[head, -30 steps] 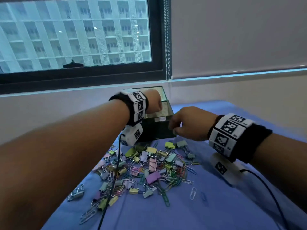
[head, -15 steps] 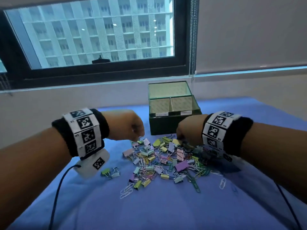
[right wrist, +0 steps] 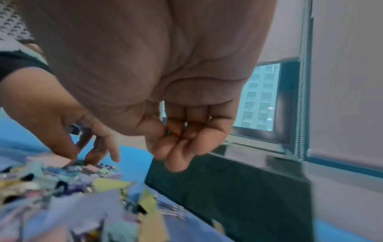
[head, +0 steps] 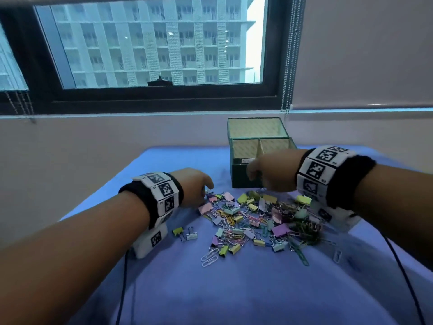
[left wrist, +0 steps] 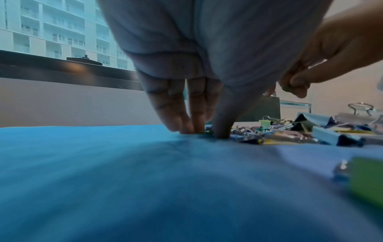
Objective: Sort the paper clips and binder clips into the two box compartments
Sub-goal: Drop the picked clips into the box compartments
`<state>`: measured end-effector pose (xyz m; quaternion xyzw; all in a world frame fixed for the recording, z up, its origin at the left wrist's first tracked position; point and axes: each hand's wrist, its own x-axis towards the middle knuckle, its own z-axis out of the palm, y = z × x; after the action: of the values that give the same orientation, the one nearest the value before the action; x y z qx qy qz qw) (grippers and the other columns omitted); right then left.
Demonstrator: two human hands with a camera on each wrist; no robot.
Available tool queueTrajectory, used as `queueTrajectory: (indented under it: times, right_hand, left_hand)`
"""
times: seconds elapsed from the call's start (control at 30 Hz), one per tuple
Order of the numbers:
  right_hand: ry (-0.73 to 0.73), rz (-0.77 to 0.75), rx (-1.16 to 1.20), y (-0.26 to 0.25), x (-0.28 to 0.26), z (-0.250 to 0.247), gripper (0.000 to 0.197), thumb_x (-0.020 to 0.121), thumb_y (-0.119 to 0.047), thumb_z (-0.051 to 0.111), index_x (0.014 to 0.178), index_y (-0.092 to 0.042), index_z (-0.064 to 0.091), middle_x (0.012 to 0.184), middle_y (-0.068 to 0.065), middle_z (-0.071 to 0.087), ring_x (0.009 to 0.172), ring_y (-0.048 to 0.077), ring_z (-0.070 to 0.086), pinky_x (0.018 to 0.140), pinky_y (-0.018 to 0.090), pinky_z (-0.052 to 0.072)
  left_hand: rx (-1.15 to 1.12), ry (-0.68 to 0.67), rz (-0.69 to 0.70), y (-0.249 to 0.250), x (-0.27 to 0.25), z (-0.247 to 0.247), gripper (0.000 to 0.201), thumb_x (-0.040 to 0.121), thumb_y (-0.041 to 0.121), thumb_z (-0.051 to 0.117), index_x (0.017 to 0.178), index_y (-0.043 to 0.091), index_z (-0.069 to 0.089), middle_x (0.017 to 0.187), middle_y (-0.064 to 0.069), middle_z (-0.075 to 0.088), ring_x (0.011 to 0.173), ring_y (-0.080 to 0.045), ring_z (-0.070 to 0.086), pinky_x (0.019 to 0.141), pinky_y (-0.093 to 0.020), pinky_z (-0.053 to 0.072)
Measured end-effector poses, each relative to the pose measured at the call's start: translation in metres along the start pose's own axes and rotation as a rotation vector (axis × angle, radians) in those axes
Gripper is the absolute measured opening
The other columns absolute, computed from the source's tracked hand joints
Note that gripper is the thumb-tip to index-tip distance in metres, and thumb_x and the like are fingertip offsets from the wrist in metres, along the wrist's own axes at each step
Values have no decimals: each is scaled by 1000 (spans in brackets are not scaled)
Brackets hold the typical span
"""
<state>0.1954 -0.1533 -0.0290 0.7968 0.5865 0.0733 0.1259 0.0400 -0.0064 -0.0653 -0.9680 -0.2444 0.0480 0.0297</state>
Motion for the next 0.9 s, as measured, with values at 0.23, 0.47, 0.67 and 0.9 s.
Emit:
queueTrajectory:
  times: [0.23, 0.47, 0.67, 0.9]
  right_hand:
    - [-85, -163, -149, -66, 58, -12, 23, 97, -15, 44, 106, -7, 64, 94, 12, 59, 82, 30, 55, 69, 27, 40]
    - [-86, -134, -82, -100, 94, -7, 12, 82, -30, 63, 86, -19, 66, 85, -2, 65, 73, 26, 61, 69, 32, 53]
    - [-202, -123, 2, -107, 110, -5, 24, 85, -17, 64, 65, -17, 50, 70, 5, 50, 69, 22, 44, 61, 26, 37]
    - [-196, -91, -100, -95, 98, -7, 36, 87, -37, 66, 111, -10, 70, 108, 7, 69, 95, 27, 64, 69, 26, 46]
  left_hand:
    - [-13, 125, -88, -9, 0, 1, 35, 93, 18, 52, 126, 20, 61, 125, -3, 64, 115, -25, 58, 97, -34, 48]
    - [-15, -3, -236, -19, 0, -3, 25, 73, 17, 69, 58, 19, 50, 68, -5, 57, 75, -25, 64, 71, -30, 53]
    - [-30, 40, -230, -19, -7, -2, 13, 73, 19, 71, 69, 17, 58, 72, -5, 61, 66, -24, 60, 61, -30, 52]
    - [-115, -27, -177, -13, 4, 4, 26, 88, 16, 58, 111, 14, 71, 116, -5, 67, 104, -26, 63, 89, -33, 51]
